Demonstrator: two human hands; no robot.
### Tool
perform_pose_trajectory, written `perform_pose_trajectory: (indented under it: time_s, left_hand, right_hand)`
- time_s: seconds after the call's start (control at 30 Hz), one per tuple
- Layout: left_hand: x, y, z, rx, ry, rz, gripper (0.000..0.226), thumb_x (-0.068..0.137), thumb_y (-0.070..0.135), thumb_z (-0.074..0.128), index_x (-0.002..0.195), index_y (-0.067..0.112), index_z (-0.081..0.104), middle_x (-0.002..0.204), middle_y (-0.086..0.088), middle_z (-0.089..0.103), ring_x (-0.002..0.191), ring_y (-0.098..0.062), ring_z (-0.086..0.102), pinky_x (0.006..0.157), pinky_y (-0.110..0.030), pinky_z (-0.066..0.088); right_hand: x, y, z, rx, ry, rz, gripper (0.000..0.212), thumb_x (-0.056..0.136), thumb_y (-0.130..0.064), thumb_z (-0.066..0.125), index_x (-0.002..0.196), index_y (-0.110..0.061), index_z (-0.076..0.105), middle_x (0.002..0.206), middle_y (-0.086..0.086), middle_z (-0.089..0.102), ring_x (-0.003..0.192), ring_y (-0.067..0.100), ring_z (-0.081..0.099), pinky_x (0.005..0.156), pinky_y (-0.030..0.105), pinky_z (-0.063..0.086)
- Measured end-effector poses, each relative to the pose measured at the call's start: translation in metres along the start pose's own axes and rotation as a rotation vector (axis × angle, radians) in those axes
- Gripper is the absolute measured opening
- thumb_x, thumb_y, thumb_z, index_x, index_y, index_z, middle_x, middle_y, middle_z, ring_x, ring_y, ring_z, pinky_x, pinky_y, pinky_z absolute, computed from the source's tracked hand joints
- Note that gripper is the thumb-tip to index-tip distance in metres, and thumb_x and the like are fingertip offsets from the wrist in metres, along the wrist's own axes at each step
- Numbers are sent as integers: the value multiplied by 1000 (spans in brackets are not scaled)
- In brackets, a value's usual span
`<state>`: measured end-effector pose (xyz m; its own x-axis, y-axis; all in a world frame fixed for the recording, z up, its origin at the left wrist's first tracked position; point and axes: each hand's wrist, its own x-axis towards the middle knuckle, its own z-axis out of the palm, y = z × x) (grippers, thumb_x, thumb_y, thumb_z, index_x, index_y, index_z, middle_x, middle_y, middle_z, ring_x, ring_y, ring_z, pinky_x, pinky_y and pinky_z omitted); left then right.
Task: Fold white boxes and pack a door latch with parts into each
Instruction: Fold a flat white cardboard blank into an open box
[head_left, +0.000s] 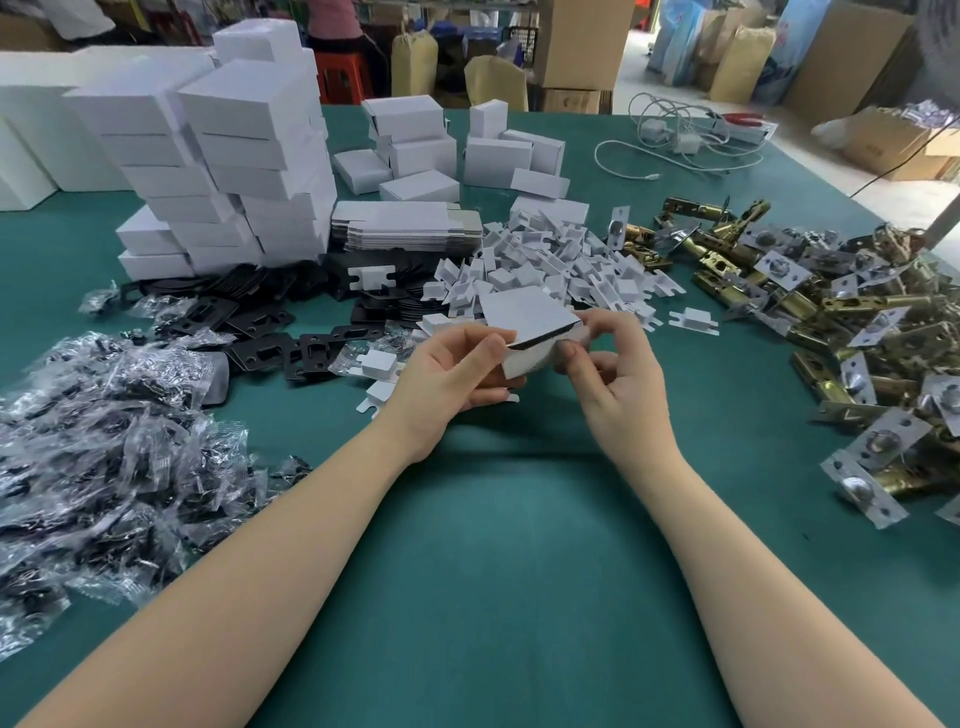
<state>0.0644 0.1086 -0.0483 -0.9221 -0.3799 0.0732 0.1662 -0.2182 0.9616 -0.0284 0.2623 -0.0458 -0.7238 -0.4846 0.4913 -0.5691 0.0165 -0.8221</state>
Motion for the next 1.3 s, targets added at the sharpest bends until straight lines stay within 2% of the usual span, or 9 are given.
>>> perform_pose_trajectory:
  time_s: [0.17,0.33,0.5,0.7,0.83,1.0,1.1,1.2,1.3]
  left_hand:
    - [-2,-2,4,140,106,84,13,82,10,76,84,21,69,78,7,67,67,-15,70,60,-20,57]
    - [1,-9,9,177,215,149,20,91,18,68,71,20,69,69,1,62,65,-20,63,61,-31,60]
    - [2,-10,9,296,201,97,15,92,18,68,78,24,70,68,8,63,62,-6,61,55,-22,55]
    - [2,-8,9,462,105,81,29,90,9,63,104,35,61,52,15,48,53,-5,52,53,-22,52]
    - [-5,-9,15,457,164,229,22,84,26,63,100,40,67,58,17,52,58,-8,49,63,-29,51]
    - [-10,-12,20,646,63,401,33,86,38,66,118,40,59,76,21,60,70,-2,57,68,-14,44]
    - [-13,-11,20,1021,123,661,51,82,45,68,129,31,52,83,12,56,76,-9,56,69,-26,48]
    - [-11,-8,20,1305,341,1036,53,80,39,75,126,23,53,110,-1,51,94,-21,57,86,-36,46]
    - [-12,-10,17,1549,354,959,75,71,46,77,135,24,46,137,-2,46,121,-26,48,99,-39,34]
  right_hand:
    - [-1,-1,7,-30,80,3,11,95,-25,63,99,-34,57,104,-4,56,95,9,59,73,26,52]
    - [-1,-2,11,47,114,202,10,90,-31,70,87,-36,61,101,-5,58,88,18,66,78,41,58]
    - [-4,-1,14,60,128,342,15,90,-40,65,80,-30,58,89,-14,62,78,-12,55,67,3,40]
    - [-3,-1,14,104,121,426,26,82,-24,68,97,-37,50,103,-13,58,67,-9,54,59,6,42]
    - [-4,-6,16,398,150,486,44,80,-22,79,106,-36,46,111,-3,61,76,6,66,74,22,57]
    - [3,-5,13,702,139,565,48,86,-10,73,125,-9,45,106,11,72,89,20,72,75,30,58]
    - [8,0,1,637,194,457,39,93,-17,66,129,-21,52,103,3,73,93,16,69,77,31,57]
    - [9,1,-10,419,130,349,42,92,-30,62,129,-44,48,116,23,61,94,14,56,92,39,48]
    - [6,0,-10,253,21,277,48,90,-33,62,134,-43,44,100,13,67,84,8,55,82,30,50]
